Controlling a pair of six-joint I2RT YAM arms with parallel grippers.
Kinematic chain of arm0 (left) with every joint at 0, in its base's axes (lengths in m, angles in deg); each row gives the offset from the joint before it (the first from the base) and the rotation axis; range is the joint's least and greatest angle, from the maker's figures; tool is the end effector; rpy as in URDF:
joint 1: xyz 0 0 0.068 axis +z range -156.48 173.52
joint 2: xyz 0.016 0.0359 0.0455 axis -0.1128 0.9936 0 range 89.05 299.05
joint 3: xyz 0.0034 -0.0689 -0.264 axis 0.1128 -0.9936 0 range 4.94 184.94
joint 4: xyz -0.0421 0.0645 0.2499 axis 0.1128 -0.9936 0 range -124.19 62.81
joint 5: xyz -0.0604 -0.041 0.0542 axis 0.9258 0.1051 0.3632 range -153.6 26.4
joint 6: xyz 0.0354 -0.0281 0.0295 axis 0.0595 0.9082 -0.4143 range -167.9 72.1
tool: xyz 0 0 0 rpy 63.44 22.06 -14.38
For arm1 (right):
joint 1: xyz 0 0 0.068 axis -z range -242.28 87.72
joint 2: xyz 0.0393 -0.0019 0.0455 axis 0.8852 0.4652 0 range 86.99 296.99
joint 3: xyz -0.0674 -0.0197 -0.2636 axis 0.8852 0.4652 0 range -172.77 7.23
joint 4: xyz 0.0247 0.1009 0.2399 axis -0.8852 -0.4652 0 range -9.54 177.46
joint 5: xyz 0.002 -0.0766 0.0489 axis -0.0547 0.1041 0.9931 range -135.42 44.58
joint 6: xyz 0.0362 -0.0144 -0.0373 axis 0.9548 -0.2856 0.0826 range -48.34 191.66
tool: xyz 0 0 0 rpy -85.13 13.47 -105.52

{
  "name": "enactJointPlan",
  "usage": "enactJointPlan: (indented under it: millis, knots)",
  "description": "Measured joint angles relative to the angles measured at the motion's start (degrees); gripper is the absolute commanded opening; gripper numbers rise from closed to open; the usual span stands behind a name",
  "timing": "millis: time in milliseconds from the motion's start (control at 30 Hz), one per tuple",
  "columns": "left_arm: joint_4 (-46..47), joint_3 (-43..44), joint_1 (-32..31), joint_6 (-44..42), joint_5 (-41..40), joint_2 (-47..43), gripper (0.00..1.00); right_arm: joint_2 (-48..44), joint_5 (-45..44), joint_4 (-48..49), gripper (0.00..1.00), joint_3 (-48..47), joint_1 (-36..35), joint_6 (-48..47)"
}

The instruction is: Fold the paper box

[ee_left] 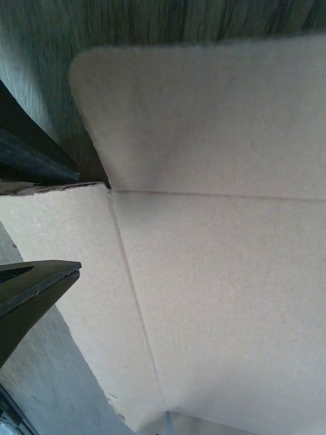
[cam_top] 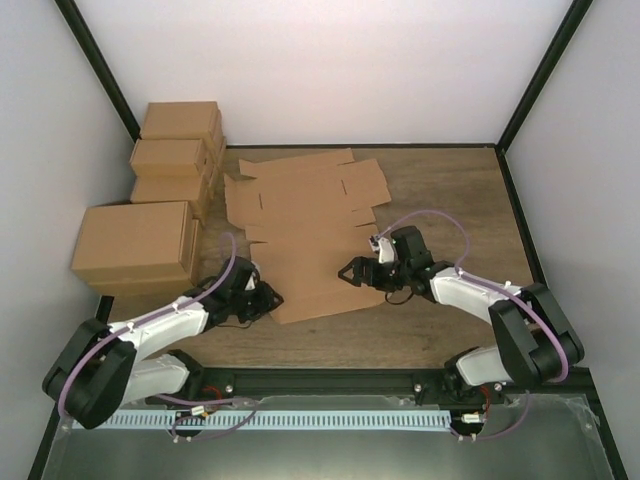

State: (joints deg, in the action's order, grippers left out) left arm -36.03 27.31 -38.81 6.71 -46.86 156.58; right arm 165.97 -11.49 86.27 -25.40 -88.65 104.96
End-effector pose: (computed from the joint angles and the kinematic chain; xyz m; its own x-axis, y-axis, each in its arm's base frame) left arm 0.1617 -0.1146 0.1386 -0.9300 -0.3352 -0.1506 -0.1778 0.7690 -0.6140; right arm 0.2169 0.1297 0.1603 -0.9402 0.0422 -0.3380 -0.2273 0.6613 0.7149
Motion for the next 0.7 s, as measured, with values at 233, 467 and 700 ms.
enactJointPlan:
  millis: [233, 467, 700]
  knots:
    - [1.5, 1.7, -7.1, 3.6, -1.7, 2.4, 0.32, 0.5, -0.5, 0.1, 1.0, -1.9, -1.4, 0.0]
    - [3.3, 6.7, -16.9, 6.6, -4.3, 5.9, 0.34, 1.4, -1.5, 0.1, 1.0, -2.2, -2.0, 0.5]
    - [-3.3, 11.4, -16.9, 5.3, -11.1, 3.5, 0.5, 2.2, -2.3, 0.7, 0.9, -1.7, -2.3, 1.4]
